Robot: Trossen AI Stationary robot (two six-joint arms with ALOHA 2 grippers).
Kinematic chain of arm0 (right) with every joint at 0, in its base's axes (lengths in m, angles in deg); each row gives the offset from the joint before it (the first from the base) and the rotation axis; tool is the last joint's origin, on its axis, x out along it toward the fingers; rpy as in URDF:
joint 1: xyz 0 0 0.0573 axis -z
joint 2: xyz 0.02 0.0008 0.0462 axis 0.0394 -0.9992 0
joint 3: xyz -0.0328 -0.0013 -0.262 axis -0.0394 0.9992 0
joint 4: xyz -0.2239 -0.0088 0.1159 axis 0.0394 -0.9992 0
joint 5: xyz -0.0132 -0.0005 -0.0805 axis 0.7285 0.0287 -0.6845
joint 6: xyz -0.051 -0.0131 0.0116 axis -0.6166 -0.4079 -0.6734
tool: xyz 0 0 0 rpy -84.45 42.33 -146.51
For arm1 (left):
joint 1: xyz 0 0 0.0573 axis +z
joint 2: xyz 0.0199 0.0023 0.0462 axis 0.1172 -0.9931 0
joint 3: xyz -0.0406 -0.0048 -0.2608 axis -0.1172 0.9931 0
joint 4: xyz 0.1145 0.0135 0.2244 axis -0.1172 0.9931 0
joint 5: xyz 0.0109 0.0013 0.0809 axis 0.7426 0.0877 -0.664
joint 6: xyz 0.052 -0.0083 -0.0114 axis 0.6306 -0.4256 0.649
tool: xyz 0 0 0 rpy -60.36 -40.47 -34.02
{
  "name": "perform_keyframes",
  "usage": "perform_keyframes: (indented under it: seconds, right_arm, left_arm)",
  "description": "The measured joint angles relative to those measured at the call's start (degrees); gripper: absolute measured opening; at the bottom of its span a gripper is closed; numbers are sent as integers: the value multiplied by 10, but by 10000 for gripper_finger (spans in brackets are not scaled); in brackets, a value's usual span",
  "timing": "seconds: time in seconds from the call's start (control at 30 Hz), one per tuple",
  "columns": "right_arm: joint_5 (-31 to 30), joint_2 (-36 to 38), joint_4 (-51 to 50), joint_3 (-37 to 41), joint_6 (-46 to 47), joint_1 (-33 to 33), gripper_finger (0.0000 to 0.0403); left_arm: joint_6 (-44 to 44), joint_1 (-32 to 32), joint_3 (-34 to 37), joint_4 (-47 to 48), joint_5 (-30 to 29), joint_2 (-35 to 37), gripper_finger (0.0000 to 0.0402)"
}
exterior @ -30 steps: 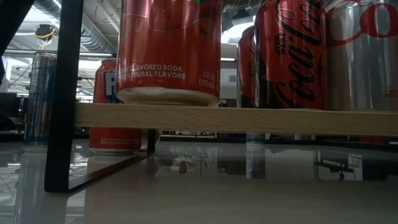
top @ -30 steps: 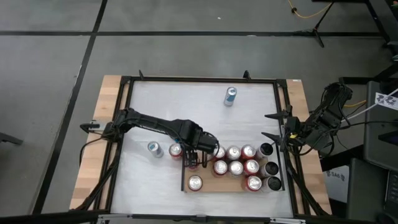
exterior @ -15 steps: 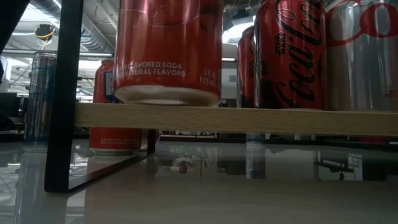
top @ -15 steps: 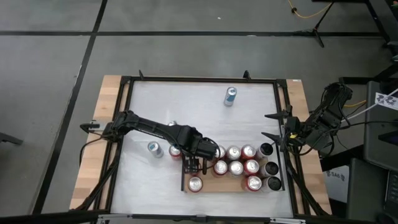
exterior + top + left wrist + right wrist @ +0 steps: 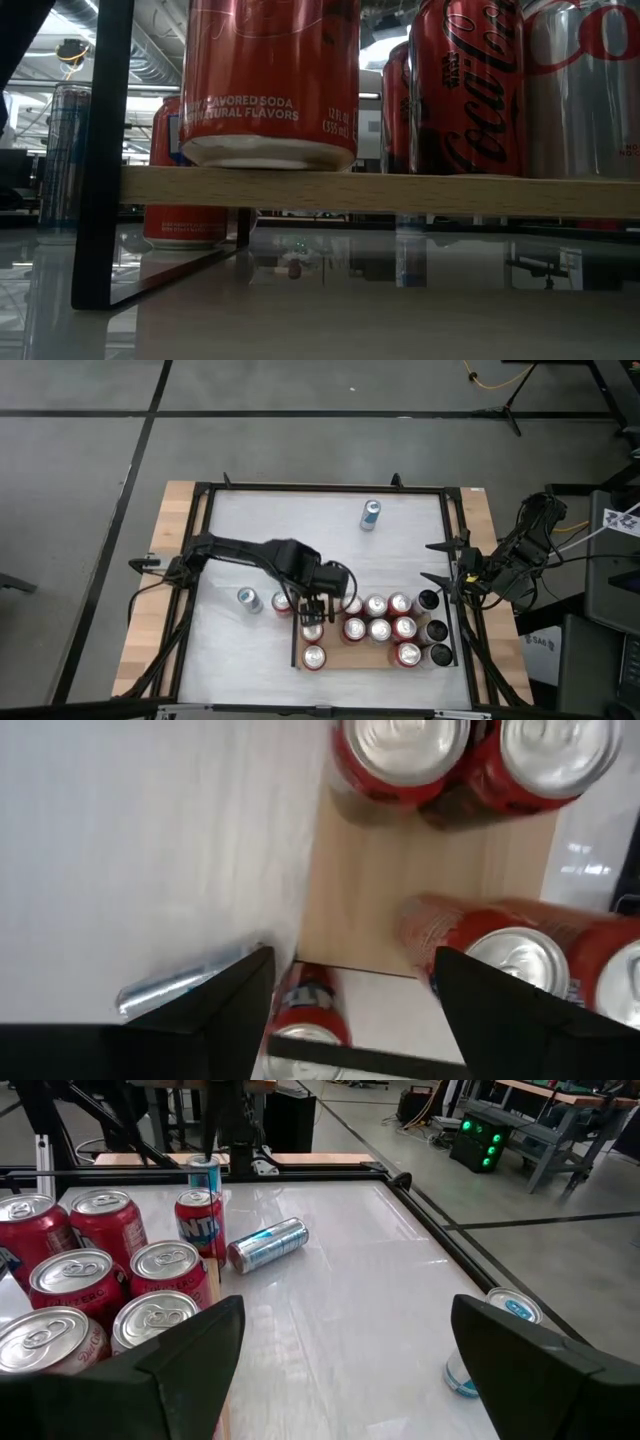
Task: Place canned beverage on shelf
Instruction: Put the orange soda can on the shelf
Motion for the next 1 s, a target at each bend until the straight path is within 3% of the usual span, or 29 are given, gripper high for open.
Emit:
perform_keyframes:
  seconds: [0.27,0.6,0.77,1.0]
  right_arm:
    - [0,0,0,0,0,0,347]
    - [0,0,0,0,0,0,347]
    - [0,0,0,0,0,0,347]
    - [0,0,0,0,-1,0,347]
  left_arm:
    - [-13,19,15,7,-15,80,267]
    - [-93,-16,51,6,-191,180,267]
    - [-156,-25,171,6,-209,250,267]
    - [-315,-24,413,-2,-188,374,267]
